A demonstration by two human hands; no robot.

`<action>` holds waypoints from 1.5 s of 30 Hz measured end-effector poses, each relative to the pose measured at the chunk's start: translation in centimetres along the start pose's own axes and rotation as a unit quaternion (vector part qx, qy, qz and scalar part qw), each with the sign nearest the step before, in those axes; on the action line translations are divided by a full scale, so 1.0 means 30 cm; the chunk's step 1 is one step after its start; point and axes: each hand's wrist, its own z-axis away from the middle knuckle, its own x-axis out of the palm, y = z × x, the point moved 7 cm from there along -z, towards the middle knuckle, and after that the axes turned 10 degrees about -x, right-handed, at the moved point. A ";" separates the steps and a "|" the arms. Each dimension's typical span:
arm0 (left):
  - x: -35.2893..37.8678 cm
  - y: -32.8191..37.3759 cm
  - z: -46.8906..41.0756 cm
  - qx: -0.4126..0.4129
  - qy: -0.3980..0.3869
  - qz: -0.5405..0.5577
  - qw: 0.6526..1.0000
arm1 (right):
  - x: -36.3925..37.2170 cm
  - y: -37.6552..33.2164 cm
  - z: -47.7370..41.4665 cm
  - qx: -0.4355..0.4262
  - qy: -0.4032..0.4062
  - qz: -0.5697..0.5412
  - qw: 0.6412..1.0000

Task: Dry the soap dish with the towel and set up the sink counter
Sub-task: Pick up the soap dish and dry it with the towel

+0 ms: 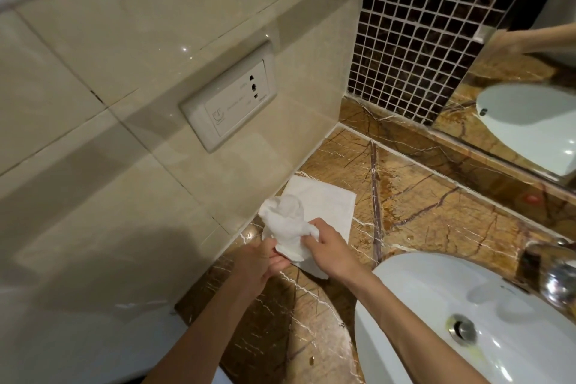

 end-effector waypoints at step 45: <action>0.073 0.007 0.040 0.119 -0.003 -0.018 0.993 | 0.002 -0.091 0.029 -0.140 -0.045 0.103 0.984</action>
